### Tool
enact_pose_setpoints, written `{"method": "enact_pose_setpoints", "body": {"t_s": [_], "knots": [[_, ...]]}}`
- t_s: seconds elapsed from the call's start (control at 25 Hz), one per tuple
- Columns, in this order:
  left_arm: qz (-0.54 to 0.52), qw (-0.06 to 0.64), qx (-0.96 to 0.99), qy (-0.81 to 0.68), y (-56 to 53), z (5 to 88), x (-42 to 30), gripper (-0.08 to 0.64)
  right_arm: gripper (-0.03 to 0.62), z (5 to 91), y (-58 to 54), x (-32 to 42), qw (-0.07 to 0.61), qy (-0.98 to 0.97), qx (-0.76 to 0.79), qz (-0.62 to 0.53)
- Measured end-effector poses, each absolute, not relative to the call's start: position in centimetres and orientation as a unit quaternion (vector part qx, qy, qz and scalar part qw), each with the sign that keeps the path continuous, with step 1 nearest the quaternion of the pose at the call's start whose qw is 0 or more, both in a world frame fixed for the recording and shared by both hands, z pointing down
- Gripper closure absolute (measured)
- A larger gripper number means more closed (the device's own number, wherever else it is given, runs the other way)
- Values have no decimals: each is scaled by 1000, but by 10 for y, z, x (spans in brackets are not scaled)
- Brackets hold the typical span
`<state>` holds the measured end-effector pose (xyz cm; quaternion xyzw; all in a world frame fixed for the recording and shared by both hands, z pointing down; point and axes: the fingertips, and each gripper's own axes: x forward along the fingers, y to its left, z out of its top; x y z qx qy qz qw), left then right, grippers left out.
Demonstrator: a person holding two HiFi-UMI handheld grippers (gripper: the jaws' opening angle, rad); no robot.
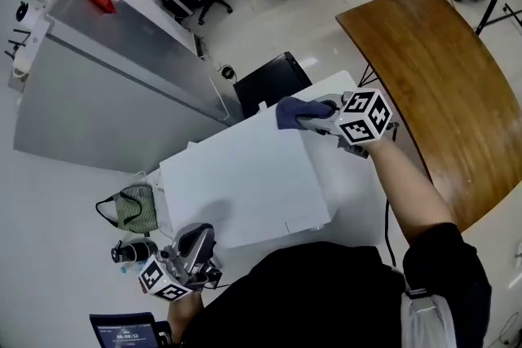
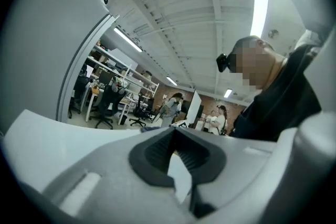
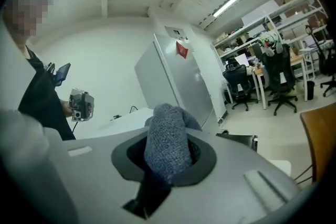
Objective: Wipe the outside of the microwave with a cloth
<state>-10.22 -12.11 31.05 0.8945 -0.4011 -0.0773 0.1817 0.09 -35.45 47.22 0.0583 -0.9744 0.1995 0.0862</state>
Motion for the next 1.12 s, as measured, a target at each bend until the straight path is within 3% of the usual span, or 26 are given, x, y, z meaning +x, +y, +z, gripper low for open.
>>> {"method": "enact_pose_setpoints", "body": {"t_s": [0.16, 0.28, 0.6, 0.8, 0.88, 1.0, 1.12], "knots": [[-46, 192, 888, -415, -123, 320, -103, 557, 537, 486, -358, -8, 38, -969, 25, 244], [-29, 205, 882, -425, -117, 338, -111, 557, 537, 517, -368, -9, 57, -964, 20, 260], [-12, 220, 873, -435, -111, 346, -107, 557, 543, 679, -377, -20, 243, -927, 50, 280], [-3, 217, 874, -434, -110, 343, -96, 557, 545, 734, -383, -16, 397, -893, 88, 192], [-5, 213, 875, -435, -108, 342, -94, 557, 545, 736, -382, -16, 426, -886, 81, 165], [-7, 202, 881, -428, -111, 331, -79, 557, 540, 712, -381, -10, 403, -896, 72, 172], [-14, 193, 884, -426, -108, 326, -79, 557, 540, 619, -382, 10, 243, -942, 80, 219]]}}
